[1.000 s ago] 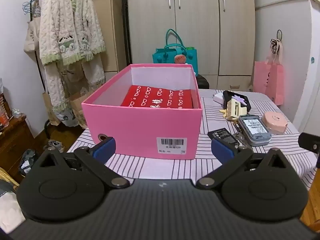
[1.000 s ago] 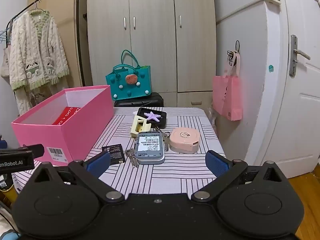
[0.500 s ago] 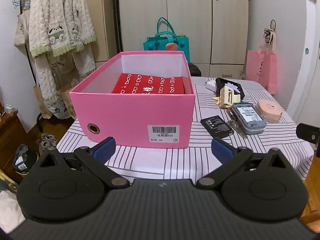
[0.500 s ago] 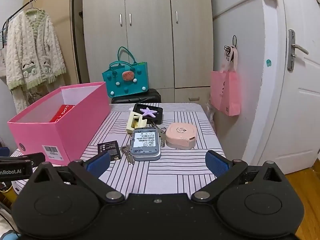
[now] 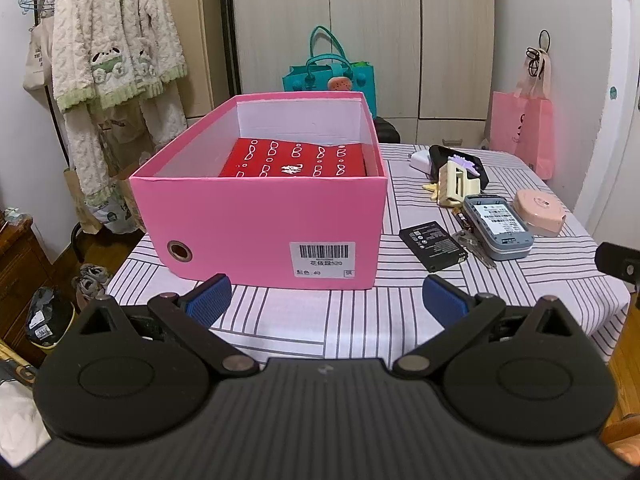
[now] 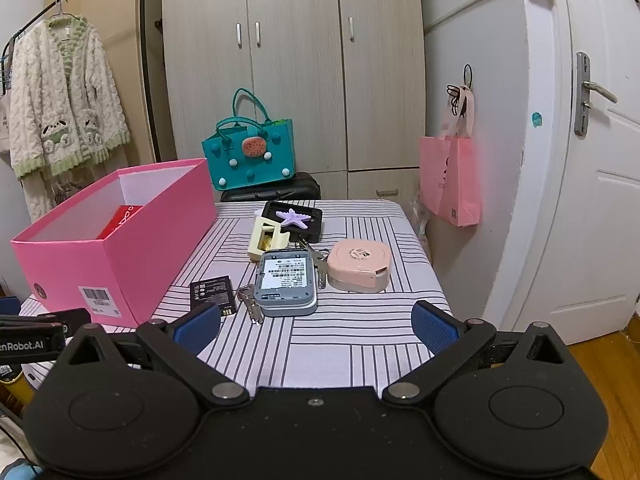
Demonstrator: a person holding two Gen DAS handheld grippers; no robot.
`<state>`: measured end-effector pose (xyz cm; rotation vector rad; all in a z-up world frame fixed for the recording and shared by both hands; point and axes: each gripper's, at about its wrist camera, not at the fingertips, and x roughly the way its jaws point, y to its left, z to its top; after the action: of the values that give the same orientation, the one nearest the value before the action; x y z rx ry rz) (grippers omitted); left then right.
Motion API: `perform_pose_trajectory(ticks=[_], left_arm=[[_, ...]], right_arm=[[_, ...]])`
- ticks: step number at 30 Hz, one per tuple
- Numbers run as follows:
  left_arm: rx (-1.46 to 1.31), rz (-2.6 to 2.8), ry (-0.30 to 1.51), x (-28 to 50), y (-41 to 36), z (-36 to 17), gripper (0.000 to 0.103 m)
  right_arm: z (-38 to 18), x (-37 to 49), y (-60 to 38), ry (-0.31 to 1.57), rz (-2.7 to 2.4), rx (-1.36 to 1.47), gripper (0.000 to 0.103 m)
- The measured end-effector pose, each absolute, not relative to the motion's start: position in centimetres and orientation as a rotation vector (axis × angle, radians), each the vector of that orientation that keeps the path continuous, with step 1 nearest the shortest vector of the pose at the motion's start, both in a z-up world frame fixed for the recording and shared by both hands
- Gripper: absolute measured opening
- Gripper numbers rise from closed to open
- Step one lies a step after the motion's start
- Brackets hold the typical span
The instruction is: Organize rigid objects
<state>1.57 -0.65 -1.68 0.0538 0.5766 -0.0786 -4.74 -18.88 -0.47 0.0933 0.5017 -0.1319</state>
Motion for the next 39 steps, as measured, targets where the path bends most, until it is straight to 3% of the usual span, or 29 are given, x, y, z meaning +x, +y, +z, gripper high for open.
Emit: perform_pose_trajectory(ticks=[39], left_arm=[[0.059, -0.077, 0.556, 1.6, -0.8, -1.9, 0.103]], right_arm=[[-1.3, -4.4, -19.7, 0.514, -0.137, 0.089, 0.103]])
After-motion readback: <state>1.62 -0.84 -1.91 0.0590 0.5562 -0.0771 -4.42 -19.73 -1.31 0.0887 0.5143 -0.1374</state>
